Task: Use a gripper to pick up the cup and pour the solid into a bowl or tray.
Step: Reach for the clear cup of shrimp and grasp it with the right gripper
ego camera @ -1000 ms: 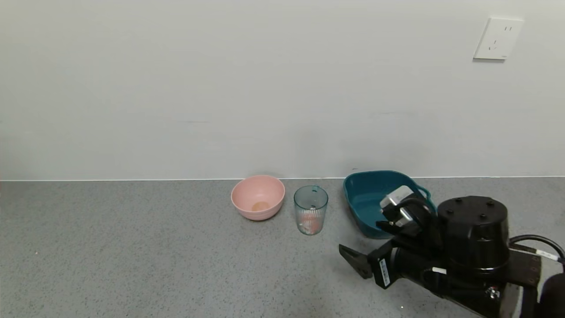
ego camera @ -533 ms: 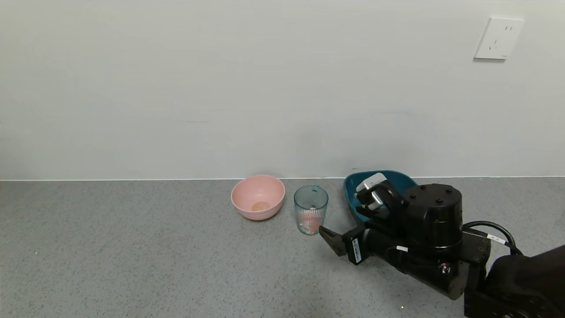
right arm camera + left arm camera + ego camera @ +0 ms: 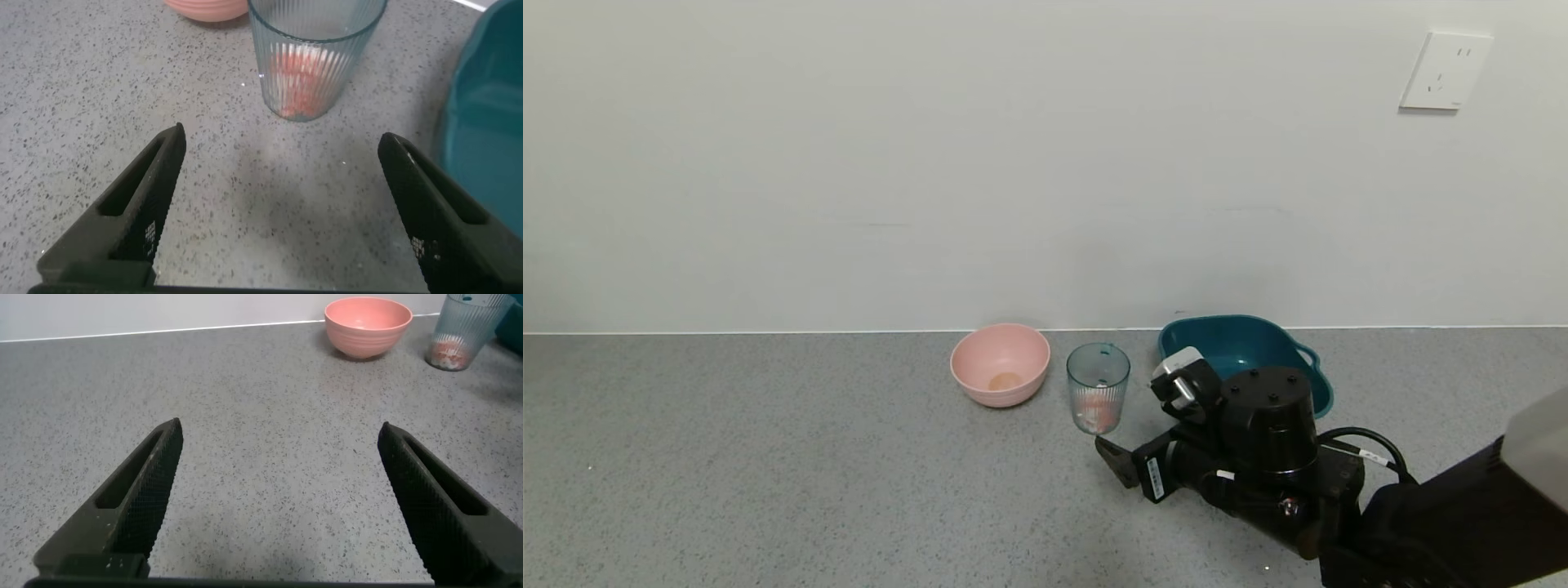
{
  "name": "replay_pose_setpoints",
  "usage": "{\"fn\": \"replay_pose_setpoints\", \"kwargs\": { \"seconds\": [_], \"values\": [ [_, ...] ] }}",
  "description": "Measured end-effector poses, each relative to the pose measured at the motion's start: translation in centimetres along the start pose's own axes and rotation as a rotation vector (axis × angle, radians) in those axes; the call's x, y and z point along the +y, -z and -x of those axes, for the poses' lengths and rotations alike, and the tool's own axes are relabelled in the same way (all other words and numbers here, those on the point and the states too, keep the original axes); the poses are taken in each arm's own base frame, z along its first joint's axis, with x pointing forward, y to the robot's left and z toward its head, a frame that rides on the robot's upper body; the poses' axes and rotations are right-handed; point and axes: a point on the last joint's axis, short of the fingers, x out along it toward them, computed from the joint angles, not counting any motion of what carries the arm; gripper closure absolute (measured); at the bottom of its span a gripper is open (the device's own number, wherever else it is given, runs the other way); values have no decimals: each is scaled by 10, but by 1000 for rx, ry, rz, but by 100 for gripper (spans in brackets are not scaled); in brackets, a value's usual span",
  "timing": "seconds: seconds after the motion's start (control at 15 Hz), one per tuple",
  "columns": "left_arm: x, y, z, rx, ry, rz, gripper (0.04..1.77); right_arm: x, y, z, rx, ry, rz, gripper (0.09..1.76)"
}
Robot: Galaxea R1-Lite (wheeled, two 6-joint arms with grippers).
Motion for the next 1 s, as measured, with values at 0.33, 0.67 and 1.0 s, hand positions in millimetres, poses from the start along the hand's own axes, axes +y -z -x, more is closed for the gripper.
{"fn": "replay_pose_setpoints", "kwargs": {
  "seconds": [0.33, 0.67, 1.0],
  "values": [
    [0, 0, 0, 0, 0, 0, 9, -2, 8, -29, 0, 12, -11, 14],
    [0, 0, 0, 0, 0, 0, 9, -12, 6, -60, -18, 37, -24, 14],
    [0, 0, 0, 0, 0, 0, 9, -11, 8, -84, 22, 40, -21, 14]
  ]
}}
